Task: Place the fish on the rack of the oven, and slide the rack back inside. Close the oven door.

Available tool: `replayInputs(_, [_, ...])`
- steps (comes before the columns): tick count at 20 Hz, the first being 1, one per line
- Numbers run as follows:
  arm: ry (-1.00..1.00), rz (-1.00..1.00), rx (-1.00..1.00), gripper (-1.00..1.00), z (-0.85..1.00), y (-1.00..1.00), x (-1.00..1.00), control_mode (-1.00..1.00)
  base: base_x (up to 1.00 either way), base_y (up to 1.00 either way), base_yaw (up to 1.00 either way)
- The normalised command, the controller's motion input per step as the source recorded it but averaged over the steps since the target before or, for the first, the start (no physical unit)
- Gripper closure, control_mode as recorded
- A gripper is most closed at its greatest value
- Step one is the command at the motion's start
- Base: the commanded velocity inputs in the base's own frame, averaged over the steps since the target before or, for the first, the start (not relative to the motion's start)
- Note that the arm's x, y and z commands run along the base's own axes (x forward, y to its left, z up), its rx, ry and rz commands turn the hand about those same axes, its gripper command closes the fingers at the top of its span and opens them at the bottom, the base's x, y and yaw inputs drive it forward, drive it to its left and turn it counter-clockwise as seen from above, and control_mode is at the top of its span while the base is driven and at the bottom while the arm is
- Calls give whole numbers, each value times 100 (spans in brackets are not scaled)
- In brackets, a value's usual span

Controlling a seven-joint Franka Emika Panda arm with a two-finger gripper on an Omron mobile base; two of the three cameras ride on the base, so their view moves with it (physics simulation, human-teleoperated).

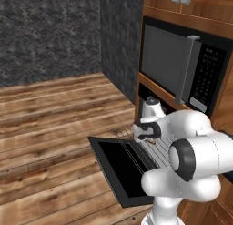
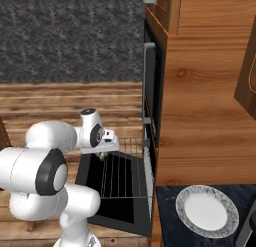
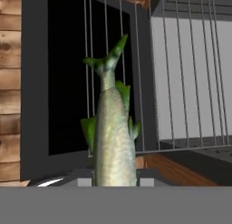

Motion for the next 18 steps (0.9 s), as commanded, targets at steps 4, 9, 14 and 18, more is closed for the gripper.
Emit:
replayInputs(4, [0, 0, -2, 100, -47, 0, 72, -100, 0, 0, 0])
replayInputs(9, [0, 0, 0, 100, -40, 0, 60, -100, 0, 0, 0])
replayInputs(14, [4, -4, 0, 100, -33, -1, 22, -100, 0, 0, 0])
replayInputs(18, [1, -18, 0, 100, -26, 0, 0, -100, 0, 0, 0])
